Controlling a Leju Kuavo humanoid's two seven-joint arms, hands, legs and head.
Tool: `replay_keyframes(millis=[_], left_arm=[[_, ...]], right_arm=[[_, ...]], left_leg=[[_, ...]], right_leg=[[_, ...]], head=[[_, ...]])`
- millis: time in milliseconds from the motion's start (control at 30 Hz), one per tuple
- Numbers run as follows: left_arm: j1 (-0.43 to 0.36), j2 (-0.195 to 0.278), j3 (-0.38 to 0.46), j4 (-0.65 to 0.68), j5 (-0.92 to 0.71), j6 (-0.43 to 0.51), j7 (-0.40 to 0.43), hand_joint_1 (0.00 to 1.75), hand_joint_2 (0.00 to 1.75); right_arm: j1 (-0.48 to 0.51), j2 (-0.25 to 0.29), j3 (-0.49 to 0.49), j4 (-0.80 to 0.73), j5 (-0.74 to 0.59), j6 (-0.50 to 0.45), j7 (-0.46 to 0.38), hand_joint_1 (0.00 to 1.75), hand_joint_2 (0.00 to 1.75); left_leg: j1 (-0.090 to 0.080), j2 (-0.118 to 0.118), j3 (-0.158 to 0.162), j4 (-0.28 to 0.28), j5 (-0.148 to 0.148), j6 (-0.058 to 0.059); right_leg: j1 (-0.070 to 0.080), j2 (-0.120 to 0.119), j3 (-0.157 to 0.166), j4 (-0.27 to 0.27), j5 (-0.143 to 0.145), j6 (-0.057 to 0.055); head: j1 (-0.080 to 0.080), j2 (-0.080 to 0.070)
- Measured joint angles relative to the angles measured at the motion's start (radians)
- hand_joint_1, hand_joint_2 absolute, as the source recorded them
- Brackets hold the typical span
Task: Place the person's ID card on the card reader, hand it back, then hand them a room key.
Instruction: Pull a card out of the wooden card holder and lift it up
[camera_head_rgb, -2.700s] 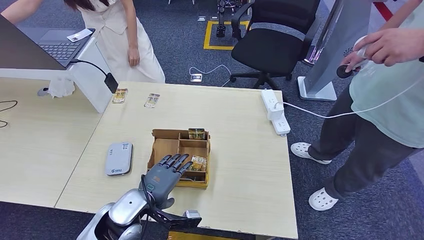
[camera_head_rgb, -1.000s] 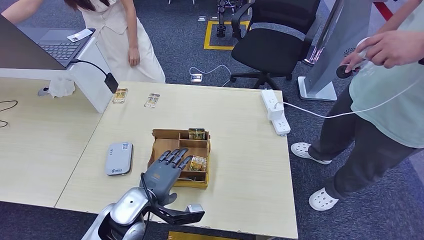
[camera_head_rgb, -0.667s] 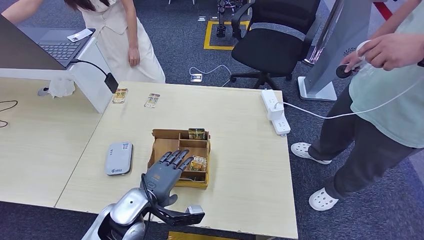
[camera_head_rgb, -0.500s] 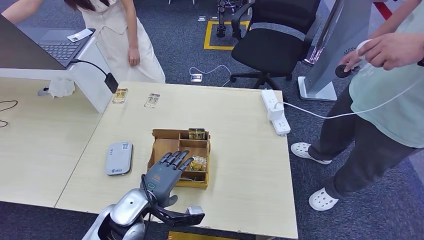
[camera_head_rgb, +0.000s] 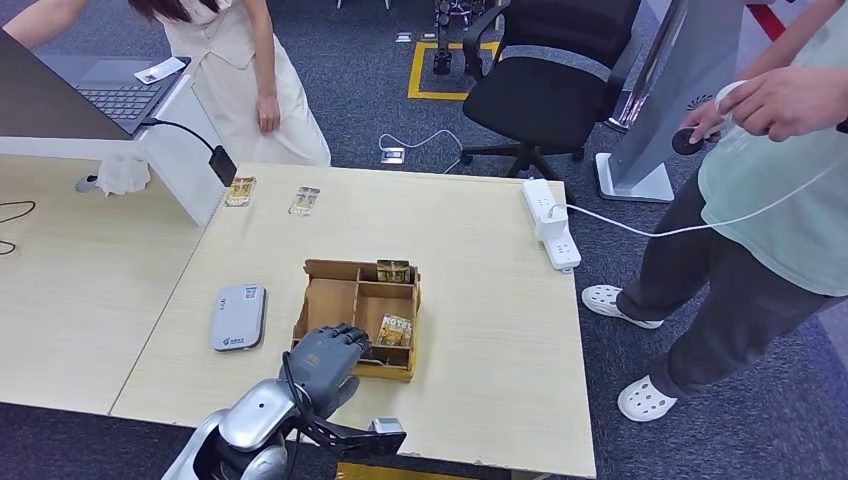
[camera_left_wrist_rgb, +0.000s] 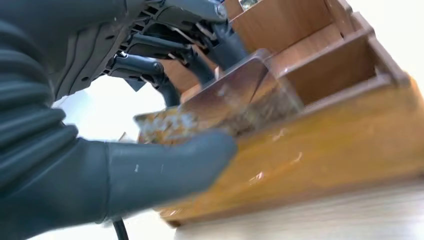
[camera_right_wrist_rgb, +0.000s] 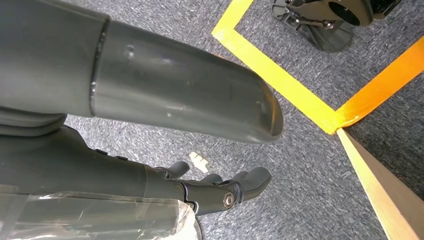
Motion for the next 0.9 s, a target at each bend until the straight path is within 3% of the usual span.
replay_keyframes(millis=[900], left_arm=[[-0.012,0.025,-0.002,0.011,0.051,-0.017,-0.001,1.75,1.75]], right_arm=[[-0.003,-0.002,0.017,0.000,-0.021,-0.001,0.012,0.00,0.00]], left_leg=[[0.000,0.000,0.001,0.000,0.000,0.000]], right_leg=[[0.000,0.000,0.001,0.000,0.000,0.000]], head=[[0.000,0.000]])
